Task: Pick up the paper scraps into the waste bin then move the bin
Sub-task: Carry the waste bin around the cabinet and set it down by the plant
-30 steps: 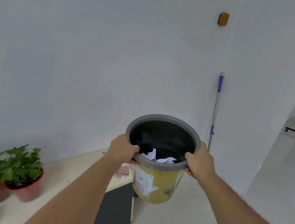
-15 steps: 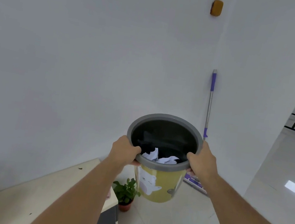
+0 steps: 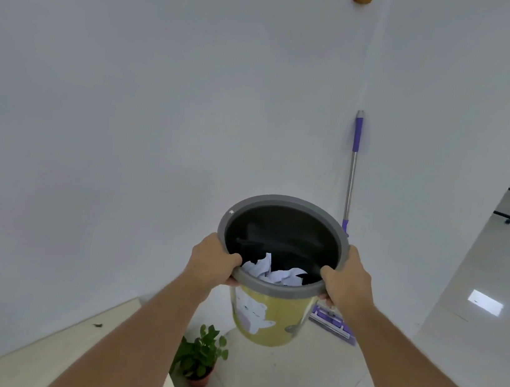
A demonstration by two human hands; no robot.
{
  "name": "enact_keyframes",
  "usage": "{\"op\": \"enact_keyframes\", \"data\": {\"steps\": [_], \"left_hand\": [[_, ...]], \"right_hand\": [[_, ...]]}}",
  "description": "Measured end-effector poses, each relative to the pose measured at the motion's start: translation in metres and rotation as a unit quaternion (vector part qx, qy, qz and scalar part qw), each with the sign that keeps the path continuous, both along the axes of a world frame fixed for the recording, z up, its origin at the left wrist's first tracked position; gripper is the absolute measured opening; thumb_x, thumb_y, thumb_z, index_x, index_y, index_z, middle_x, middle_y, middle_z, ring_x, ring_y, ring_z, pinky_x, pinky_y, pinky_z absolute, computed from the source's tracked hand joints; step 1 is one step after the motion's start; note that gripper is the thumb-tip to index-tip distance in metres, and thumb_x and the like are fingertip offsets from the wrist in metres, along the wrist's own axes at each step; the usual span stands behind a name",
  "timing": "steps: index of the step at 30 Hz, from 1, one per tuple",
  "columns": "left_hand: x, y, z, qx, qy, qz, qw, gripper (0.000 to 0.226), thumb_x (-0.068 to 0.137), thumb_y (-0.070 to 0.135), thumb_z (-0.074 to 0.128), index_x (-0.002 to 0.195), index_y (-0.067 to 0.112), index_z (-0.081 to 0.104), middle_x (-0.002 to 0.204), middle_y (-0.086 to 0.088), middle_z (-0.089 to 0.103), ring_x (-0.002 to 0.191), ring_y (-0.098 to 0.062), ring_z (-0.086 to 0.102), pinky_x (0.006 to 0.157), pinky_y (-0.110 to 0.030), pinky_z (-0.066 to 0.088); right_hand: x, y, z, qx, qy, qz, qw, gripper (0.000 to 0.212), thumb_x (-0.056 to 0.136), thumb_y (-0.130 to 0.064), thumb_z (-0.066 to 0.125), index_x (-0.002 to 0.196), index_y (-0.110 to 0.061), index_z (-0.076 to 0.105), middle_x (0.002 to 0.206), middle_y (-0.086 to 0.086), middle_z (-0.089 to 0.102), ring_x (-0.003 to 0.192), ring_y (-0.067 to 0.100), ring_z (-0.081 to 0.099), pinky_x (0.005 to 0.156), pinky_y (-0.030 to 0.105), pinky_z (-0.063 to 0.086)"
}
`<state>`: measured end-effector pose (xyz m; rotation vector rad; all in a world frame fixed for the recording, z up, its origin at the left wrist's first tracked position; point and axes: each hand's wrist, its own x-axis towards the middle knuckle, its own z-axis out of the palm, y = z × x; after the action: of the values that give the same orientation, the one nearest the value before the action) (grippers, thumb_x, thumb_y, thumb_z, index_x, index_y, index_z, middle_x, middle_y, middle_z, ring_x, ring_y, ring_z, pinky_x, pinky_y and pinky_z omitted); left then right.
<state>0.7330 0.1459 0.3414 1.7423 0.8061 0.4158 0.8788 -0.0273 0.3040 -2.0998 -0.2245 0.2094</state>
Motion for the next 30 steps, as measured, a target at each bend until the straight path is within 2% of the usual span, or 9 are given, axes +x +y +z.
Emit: {"op": "enact_keyframes", "data": {"steps": [3, 9, 13, 18, 20, 22, 27, 30], "left_hand": [[0.027, 0.006, -0.01, 0.003, -0.002, 0.006, 1.0, 0.031, 0.084, 0.002, 0.064, 0.083, 0.03, 0.051, 0.09, -0.003, 0.065, 0.085, -0.029, 0.073, 0.074, -0.046, 0.064], [0.087, 0.022, -0.035, 0.003, 0.001, 0.023, 1.0, 0.033, 0.086, 0.005, 0.066, 0.084, 0.034, 0.05, 0.094, -0.002, 0.065, 0.09, -0.028, 0.071, 0.078, -0.048, 0.064], [0.11, 0.034, -0.055, -0.003, 0.0, 0.021, 1.0, 0.032, 0.085, 0.002, 0.063, 0.081, 0.032, 0.052, 0.088, 0.001, 0.064, 0.089, -0.026, 0.07, 0.078, -0.048, 0.063], [0.13, 0.051, -0.086, -0.02, 0.015, 0.013, 1.0, 0.029, 0.084, 0.004, 0.066, 0.087, 0.03, 0.053, 0.093, 0.0, 0.064, 0.091, -0.026, 0.069, 0.078, -0.048, 0.063], [0.135, 0.056, -0.101, -0.025, 0.029, 0.019, 0.999, 0.029, 0.083, 0.006, 0.067, 0.105, 0.021, 0.056, 0.102, -0.006, 0.064, 0.093, -0.028, 0.069, 0.076, -0.047, 0.064], [0.14, 0.061, -0.119, -0.025, 0.047, 0.023, 0.998, 0.04, 0.082, 0.008, 0.067, 0.119, 0.014, 0.052, 0.108, -0.01, 0.063, 0.093, -0.029, 0.07, 0.073, -0.046, 0.064], [0.15, 0.065, -0.181, -0.032, 0.073, 0.02, 0.997, 0.044, 0.083, 0.013, 0.07, 0.122, 0.015, 0.051, 0.108, -0.009, 0.064, 0.094, -0.029, 0.069, 0.076, -0.046, 0.064], [0.154, 0.063, -0.231, -0.047, 0.088, 0.025, 0.995, 0.044, 0.085, 0.014, 0.071, 0.123, 0.016, 0.05, 0.108, -0.008, 0.063, 0.093, -0.027, 0.069, 0.078, -0.047, 0.063]], "right_hand": [[0.03, 0.008, -0.009, 0.001, 0.004, 0.004, 1.0, 0.043, 0.091, -0.009, 0.057, 0.126, -0.026, 0.039, 0.093, 0.012, 0.063, 0.065, 0.025, 0.066, 0.05, 0.037, 0.059], [0.092, 0.032, -0.026, -0.019, 0.008, 0.026, 0.999, 0.048, 0.091, -0.012, 0.059, 0.13, -0.029, 0.037, 0.098, 0.01, 0.063, 0.079, 0.032, 0.07, 0.06, 0.046, 0.064], [0.113, 0.045, -0.043, -0.025, 0.008, 0.029, 0.999, 0.051, 0.091, -0.01, 0.059, 0.132, -0.028, 0.036, 0.1, 0.009, 0.062, 0.078, 0.029, 0.069, 0.062, 0.044, 0.064], [0.127, 0.055, -0.073, -0.019, 0.011, 0.022, 1.0, 0.051, 0.091, -0.007, 0.058, 0.135, -0.024, 0.038, 0.107, 0.009, 0.061, 0.08, 0.024, 0.066, 0.07, 0.043, 0.063], [0.131, 0.059, -0.087, -0.017, 0.014, 0.017, 1.0, 0.05, 0.09, -0.004, 0.056, 0.133, -0.022, 0.039, 0.101, 0.008, 0.06, 0.075, 0.02, 0.062, 0.065, 0.041, 0.062], [0.133, 0.061, -0.104, -0.021, 0.018, 0.015, 1.0, 0.05, 0.089, -0.004, 0.054, 0.132, -0.023, 0.039, 0.098, 0.008, 0.06, 0.072, 0.022, 0.062, 0.06, 0.04, 0.061], [0.136, 0.061, -0.163, -0.036, 0.032, 0.013, 0.999, 0.053, 0.087, -0.001, 0.052, 0.134, -0.021, 0.038, 0.098, 0.016, 0.064, 0.06, 0.025, 0.058, 0.046, 0.026, 0.046], [0.137, 0.059, -0.21, -0.037, 0.046, 0.018, 0.998, 0.057, 0.088, -0.001, 0.052, 0.138, -0.023, 0.036, 0.097, 0.013, 0.063, 0.065, 0.028, 0.06, 0.047, 0.027, 0.046]]}}
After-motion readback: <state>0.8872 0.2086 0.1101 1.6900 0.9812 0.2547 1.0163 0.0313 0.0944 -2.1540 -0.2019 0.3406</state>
